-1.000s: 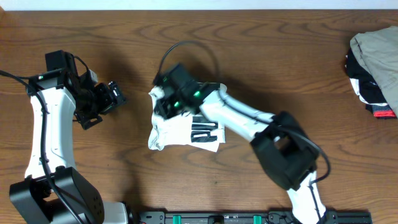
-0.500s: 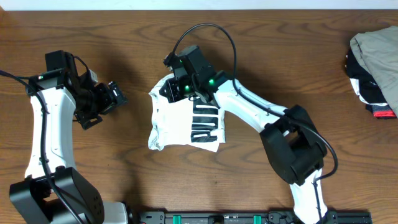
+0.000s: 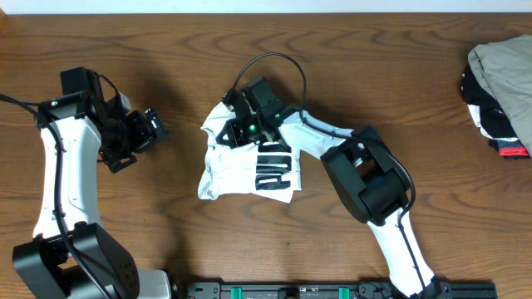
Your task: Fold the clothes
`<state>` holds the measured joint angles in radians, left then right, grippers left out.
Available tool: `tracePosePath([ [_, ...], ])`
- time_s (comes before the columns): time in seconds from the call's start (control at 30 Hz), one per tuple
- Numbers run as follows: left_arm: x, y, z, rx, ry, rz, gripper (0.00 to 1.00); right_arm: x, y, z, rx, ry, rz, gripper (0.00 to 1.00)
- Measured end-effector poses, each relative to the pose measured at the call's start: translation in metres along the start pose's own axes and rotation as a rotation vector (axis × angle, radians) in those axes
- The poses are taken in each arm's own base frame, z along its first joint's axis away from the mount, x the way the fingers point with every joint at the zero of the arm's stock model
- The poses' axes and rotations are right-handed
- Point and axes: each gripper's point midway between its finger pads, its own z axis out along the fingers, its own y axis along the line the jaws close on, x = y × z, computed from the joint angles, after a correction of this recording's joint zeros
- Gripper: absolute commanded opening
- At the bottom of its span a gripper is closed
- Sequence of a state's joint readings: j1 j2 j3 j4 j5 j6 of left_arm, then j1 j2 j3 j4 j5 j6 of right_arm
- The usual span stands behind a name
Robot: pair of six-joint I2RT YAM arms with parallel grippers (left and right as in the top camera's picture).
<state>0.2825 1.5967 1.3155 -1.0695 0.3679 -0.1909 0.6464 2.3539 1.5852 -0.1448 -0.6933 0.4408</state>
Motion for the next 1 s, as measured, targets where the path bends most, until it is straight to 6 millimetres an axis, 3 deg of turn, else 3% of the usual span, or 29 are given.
tracePosePath([
  [0.17,0.0,0.0,0.0,0.0,0.0,0.0,0.98,-0.003,0.0,-0.005,-0.006,-0.001,0.006,0.04],
  [0.27,0.0,0.0,0.0,0.0,0.0,0.0,0.98,-0.011,0.008,-0.02,-0.003,-0.02,0.003,0.07],
  [0.33,0.0,0.0,0.0,0.0,0.0,0.0,0.98,-0.023,0.02,-0.04,-0.003,-0.05,-0.008,0.08],
  [0.5,0.0,0.0,0.0,0.0,0.0,0.0,0.98,-0.061,0.068,-0.116,-0.024,-0.18,-0.077,0.13],
  [0.63,0.0,0.0,0.0,0.0,0.0,0.0,0.98,-0.081,0.085,-0.151,-0.034,-0.258,-0.118,0.16],
  [0.8,0.0,0.0,0.0,0.0,0.0,0.0,0.98,-0.077,0.073,-0.136,-0.028,-0.234,-0.101,0.15],
  [1.0,0.0,0.0,0.0,0.0,0.0,0.0,0.98,-0.067,0.048,-0.083,-0.056,-0.186,-0.065,0.13],
])
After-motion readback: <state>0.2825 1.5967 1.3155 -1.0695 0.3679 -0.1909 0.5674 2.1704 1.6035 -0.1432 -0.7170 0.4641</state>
